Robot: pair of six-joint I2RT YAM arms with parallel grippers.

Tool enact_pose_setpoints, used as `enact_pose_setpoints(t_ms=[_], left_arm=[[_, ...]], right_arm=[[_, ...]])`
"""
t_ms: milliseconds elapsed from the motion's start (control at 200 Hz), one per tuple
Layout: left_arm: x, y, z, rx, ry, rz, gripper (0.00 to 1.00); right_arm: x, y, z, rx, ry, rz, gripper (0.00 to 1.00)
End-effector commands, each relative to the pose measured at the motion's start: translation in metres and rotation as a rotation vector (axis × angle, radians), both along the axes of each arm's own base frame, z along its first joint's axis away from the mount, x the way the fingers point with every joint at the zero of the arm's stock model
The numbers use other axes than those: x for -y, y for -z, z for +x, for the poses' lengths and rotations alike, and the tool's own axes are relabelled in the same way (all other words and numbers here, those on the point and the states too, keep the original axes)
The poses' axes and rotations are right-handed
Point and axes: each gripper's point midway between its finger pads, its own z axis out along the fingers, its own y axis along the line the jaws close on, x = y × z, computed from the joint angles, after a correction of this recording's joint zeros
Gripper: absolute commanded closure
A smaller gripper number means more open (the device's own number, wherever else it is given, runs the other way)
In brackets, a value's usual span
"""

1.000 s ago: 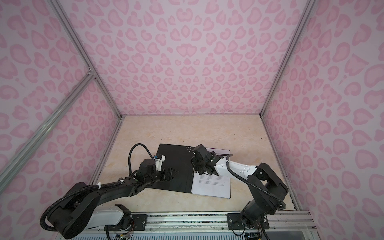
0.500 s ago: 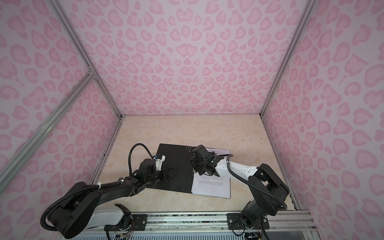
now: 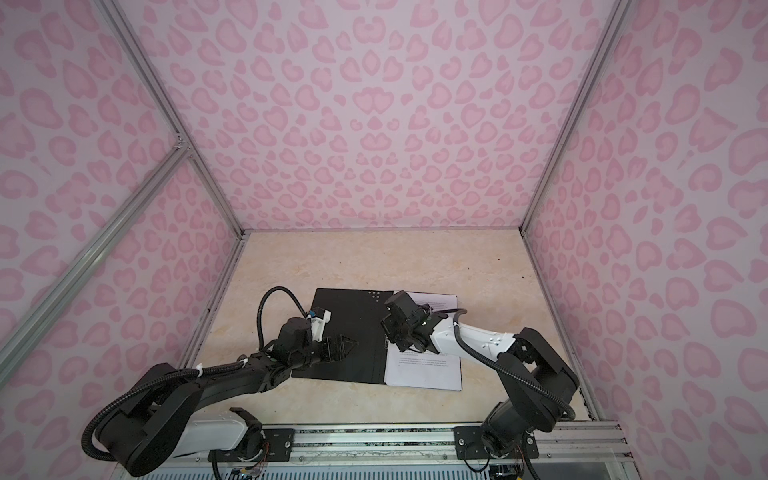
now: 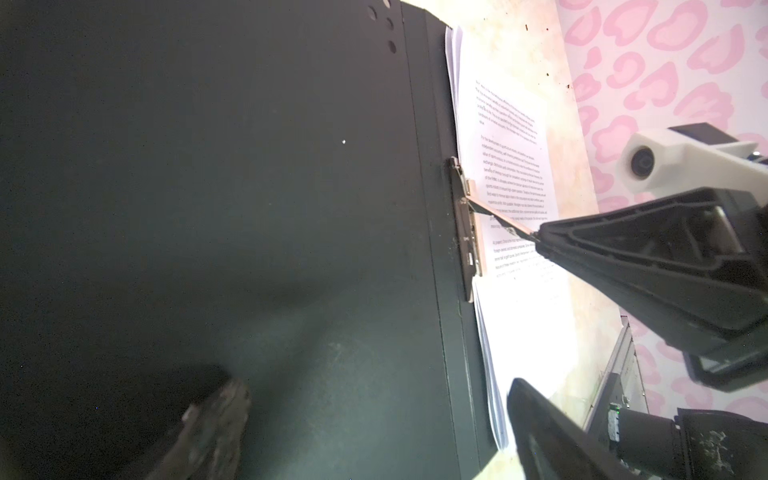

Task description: Put the files into the folder

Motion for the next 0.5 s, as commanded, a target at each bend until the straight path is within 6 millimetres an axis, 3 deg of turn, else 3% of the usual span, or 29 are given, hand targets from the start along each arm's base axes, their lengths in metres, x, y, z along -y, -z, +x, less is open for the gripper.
enact_pose_setpoints(t_ms=[0, 210, 495], left_arm=[[-0.009, 0.019, -0.020, -0.110, 0.007, 0.044, 0.01], [-0.012, 0.014, -0.018, -0.082, -0.004, 0.050, 0.01], [-0.015, 0.005, -0.015, -0.039, -0.014, 0.050, 0.01]], right_arm=[[-0.004, -0.012, 0.015, 0.085, -0.056, -0.030, 1.00], [-0.017, -0.023, 0.035, 0.137, -0.194, -0.085, 1.00], [-0.023, 0.002, 0.042, 0.108, -0.278, -0.138, 1.00]])
